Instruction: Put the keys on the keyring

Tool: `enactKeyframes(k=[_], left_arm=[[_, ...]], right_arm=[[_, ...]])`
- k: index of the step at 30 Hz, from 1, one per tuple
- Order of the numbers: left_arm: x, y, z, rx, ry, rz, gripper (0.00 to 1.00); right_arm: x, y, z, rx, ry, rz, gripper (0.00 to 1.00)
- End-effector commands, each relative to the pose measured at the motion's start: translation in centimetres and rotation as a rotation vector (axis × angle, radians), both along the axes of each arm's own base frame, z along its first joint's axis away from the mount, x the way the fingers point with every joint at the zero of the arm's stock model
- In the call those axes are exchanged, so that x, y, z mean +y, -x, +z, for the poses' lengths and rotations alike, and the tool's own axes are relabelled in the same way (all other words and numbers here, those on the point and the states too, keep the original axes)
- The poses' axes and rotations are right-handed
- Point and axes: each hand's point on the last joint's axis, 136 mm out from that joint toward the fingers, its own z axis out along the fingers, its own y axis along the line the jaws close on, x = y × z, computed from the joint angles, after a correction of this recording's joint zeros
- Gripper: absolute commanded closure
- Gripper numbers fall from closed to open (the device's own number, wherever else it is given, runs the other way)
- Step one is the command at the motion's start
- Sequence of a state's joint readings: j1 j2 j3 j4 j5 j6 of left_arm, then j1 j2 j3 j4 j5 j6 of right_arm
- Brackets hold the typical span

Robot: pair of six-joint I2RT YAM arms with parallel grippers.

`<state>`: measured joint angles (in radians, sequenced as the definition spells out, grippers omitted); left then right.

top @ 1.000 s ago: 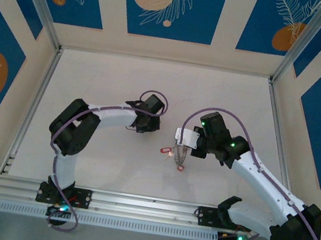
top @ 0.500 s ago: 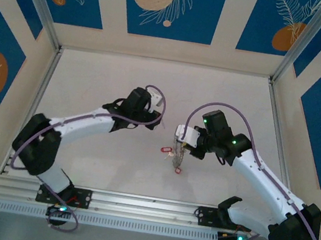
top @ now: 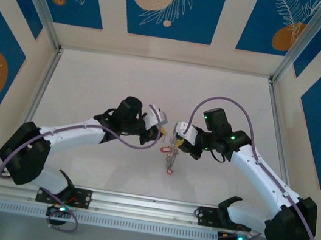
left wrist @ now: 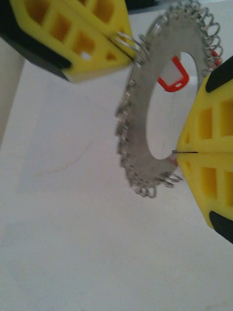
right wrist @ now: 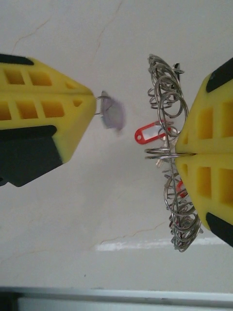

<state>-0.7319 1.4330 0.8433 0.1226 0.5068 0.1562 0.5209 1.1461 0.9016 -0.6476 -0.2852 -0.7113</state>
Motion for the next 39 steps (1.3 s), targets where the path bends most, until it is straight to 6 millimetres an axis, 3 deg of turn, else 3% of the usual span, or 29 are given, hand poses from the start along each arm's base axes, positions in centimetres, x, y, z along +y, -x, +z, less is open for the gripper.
enactKeyframes(k=[1,19,39], left_arm=[[-1.1,1.8,3.0,-0.105,0.090,-0.136,1.00],[-0.4,2.9,5.5,-0.239,0.124,-0.187,1.00],[0.1,4.1,6.4,-0.266,0.143,-0.282,1.00]], right_arm=[[1.8,0.2,2.6,0.024,-0.123,0.044,1.00],[3.2,-1.1,2.4,0.060,-0.160,0.059,1.00],[4.5,-0.1,1.8,0.073,-0.168,0.143,1.00]])
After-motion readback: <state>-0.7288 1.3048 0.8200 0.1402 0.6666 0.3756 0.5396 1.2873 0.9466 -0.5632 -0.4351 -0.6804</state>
